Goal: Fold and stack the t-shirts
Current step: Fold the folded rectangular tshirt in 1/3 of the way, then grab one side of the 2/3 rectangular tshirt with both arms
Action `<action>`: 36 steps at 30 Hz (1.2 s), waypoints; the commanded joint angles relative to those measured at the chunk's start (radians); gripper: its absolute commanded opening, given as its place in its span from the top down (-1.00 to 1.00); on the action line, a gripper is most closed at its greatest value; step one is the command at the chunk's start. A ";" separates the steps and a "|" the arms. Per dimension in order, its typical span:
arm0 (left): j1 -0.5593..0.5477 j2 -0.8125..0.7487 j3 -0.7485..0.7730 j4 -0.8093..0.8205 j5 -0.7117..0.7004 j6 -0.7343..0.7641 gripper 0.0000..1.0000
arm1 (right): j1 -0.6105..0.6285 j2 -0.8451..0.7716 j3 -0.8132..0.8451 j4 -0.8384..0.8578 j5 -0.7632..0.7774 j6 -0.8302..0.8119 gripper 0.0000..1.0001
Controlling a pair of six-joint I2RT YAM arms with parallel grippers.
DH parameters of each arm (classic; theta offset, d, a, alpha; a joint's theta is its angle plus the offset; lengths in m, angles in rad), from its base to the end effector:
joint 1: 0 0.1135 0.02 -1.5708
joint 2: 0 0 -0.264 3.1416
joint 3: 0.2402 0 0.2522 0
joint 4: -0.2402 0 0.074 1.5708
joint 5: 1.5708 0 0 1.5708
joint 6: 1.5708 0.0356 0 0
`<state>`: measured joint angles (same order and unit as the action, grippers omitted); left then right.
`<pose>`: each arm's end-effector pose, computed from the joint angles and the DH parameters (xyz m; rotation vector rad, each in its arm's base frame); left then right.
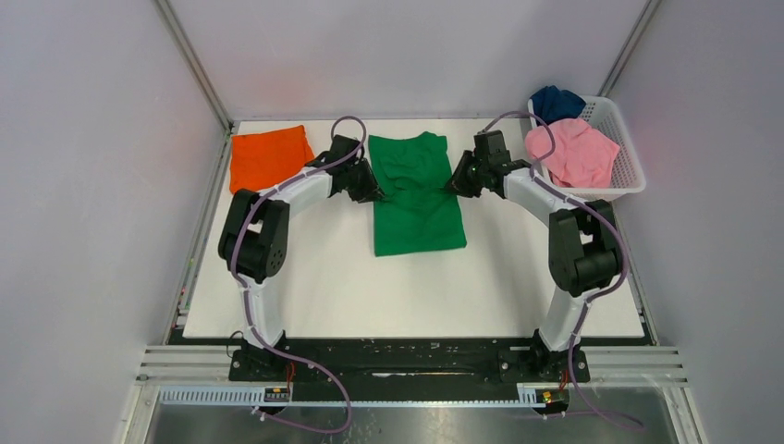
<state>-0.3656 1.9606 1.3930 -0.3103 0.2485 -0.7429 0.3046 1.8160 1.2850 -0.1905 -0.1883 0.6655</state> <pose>0.3970 -0.1613 0.1931 -0.3687 2.5504 -0.7625 0.3868 0.1286 0.2253 0.3273 2.3605 0.7008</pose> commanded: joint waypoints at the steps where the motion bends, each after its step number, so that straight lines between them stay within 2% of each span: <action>1: 0.022 0.021 0.074 -0.010 -0.048 0.017 0.17 | -0.024 0.044 0.095 0.011 -0.033 -0.037 0.05; 2: 0.024 0.016 0.085 -0.020 -0.045 0.018 -0.61 | -0.026 0.046 0.104 -0.003 -0.031 -0.043 -0.26; 3: 0.026 0.003 0.086 -0.025 -0.044 0.021 -0.94 | -0.027 0.041 0.107 -0.017 -0.027 -0.052 -0.47; 5: 0.026 -0.039 0.060 -0.023 -0.041 0.029 -0.98 | -0.027 0.010 0.078 -0.025 -0.024 -0.063 -0.80; 6: 0.025 -0.072 0.031 -0.011 -0.035 0.030 -0.98 | -0.027 -0.015 0.053 -0.022 -0.020 -0.069 -0.85; 12: 0.016 -0.302 -0.324 0.148 0.041 0.017 -0.98 | -0.025 -0.231 -0.247 0.045 -0.042 -0.087 -0.86; 16: -0.024 -0.385 -0.481 0.155 0.066 0.032 -0.98 | -0.025 -0.355 -0.444 0.063 -0.055 -0.067 -0.84; 21: -0.077 -0.378 -0.559 0.189 0.062 0.010 -0.87 | -0.025 -0.379 -0.538 0.118 -0.082 -0.055 -0.72; 27: -0.098 -0.295 -0.579 0.248 0.108 -0.033 -0.25 | -0.025 -0.289 -0.513 0.092 -0.099 -0.054 -0.37; 30: -0.114 -0.276 -0.582 0.256 0.098 -0.040 -0.01 | -0.025 -0.259 -0.523 0.107 -0.101 -0.040 -0.25; 36: -0.116 -0.225 -0.575 0.256 0.090 -0.039 0.29 | -0.025 -0.207 -0.524 0.123 -0.090 -0.035 -0.04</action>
<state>-0.4774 1.6917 0.8242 -0.0639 0.3473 -0.7860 0.2790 1.5757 0.7471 -0.0937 -0.2821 0.6258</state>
